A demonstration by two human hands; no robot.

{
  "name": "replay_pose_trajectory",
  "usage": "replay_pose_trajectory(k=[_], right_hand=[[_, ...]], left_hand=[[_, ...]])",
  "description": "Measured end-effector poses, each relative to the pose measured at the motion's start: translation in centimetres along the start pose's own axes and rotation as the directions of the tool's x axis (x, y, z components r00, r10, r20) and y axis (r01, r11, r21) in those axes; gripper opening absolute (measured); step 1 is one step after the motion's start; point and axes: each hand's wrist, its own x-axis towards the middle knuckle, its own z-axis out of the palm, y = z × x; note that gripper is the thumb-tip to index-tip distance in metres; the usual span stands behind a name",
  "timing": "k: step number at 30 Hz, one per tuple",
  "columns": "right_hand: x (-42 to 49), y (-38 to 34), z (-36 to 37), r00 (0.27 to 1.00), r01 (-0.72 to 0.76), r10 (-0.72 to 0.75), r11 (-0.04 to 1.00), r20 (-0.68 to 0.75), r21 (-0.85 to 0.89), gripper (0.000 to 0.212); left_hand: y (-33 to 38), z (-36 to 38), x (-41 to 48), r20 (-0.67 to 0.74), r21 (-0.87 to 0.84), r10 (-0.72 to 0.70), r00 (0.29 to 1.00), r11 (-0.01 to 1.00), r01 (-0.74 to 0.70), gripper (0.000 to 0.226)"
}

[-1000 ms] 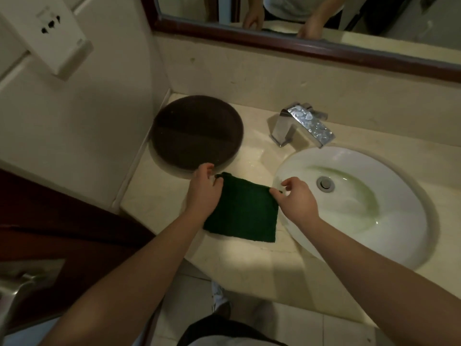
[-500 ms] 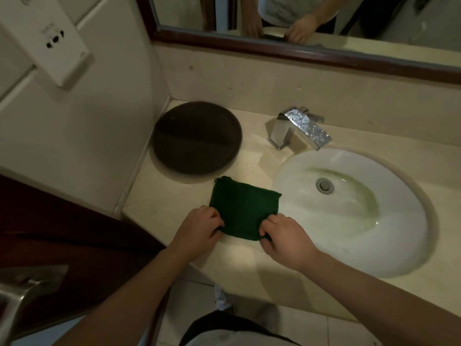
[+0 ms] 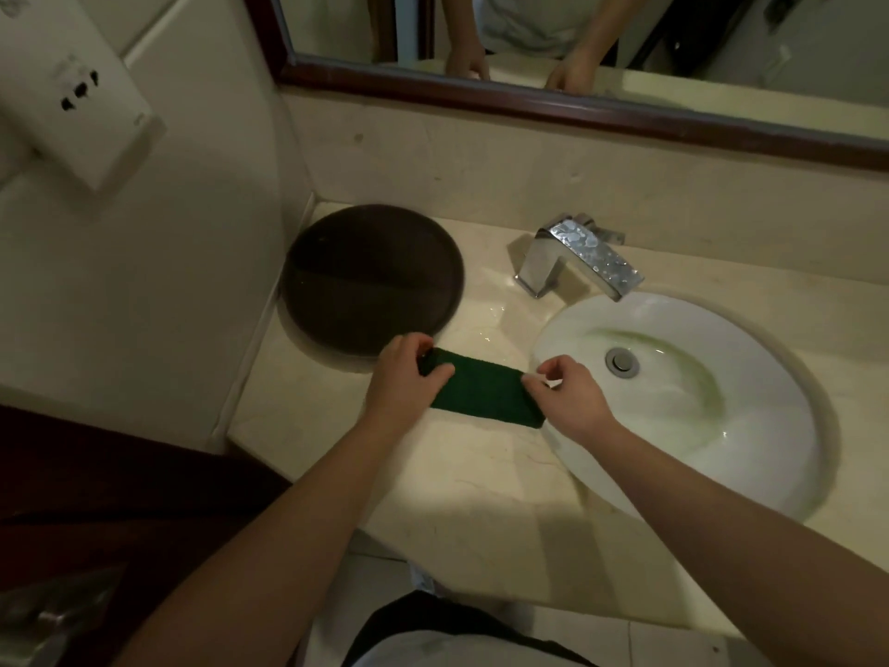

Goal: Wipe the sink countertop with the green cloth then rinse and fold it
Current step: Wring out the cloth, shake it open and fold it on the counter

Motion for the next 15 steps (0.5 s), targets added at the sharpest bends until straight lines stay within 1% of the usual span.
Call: replay_pose_trajectory(k=[1,2,3,5,7,9,10,12,14,15], right_hand=[[0.0,0.1,0.1,0.999,-0.041,0.042,0.999,0.035,-0.03,0.039],[0.0,0.0,0.1,0.994,-0.073,0.077,0.996,0.073,-0.053,0.045],[-0.1,-0.1,0.2,0.989,-0.101,0.107,0.993,0.104,-0.067,0.047],[-0.1,-0.2,0.4,0.98,-0.142,0.152,0.987,0.129,-0.08,0.043],[0.0,-0.5,0.5,0.973,-0.179,0.184,0.982,0.138,-0.053,0.036],[0.0,-1.1,0.3,0.962,-0.207,0.207,0.978,0.176,-0.019,0.03],[-0.1,-1.4,0.1,0.961,-0.198,0.198,0.98,0.195,-0.019,0.027],[-0.3,-2.3,-0.7,0.966,-0.136,0.141,0.99,0.217,-0.038,0.02],[-0.2,-3.7,-1.9,0.966,-0.06,0.071,0.997,0.249,-0.055,0.017],[-0.2,-4.6,-2.5,0.963,-0.016,0.03,0.998,0.267,-0.054,0.018]], left_hand=[[-0.4,0.0,0.0,0.037,0.117,0.041,0.998,0.992,-0.045,0.045],[-0.6,0.1,-0.1,0.057,0.204,0.082,0.995,0.975,-0.092,0.049],[-0.7,0.1,-0.2,0.061,0.258,0.114,0.992,0.958,-0.126,0.053],[-0.6,0.4,-0.6,0.047,0.312,0.139,0.989,0.939,-0.147,0.062],[-0.4,0.7,-0.6,0.061,0.354,0.088,0.994,0.929,-0.104,0.066],[-0.1,0.5,-0.4,0.118,0.424,0.013,0.993,0.904,-0.062,0.056],[-0.1,0.4,-0.3,0.156,0.456,-0.027,0.987,0.889,-0.048,0.05],[-0.2,0.0,-0.1,0.235,0.486,-0.093,0.967,0.873,-0.034,0.042],[-0.6,-0.6,-0.3,0.281,0.438,-0.092,0.955,0.898,-0.043,0.035],[-0.8,-0.9,-0.5,0.282,0.37,-0.068,0.957,0.928,-0.043,0.031]])
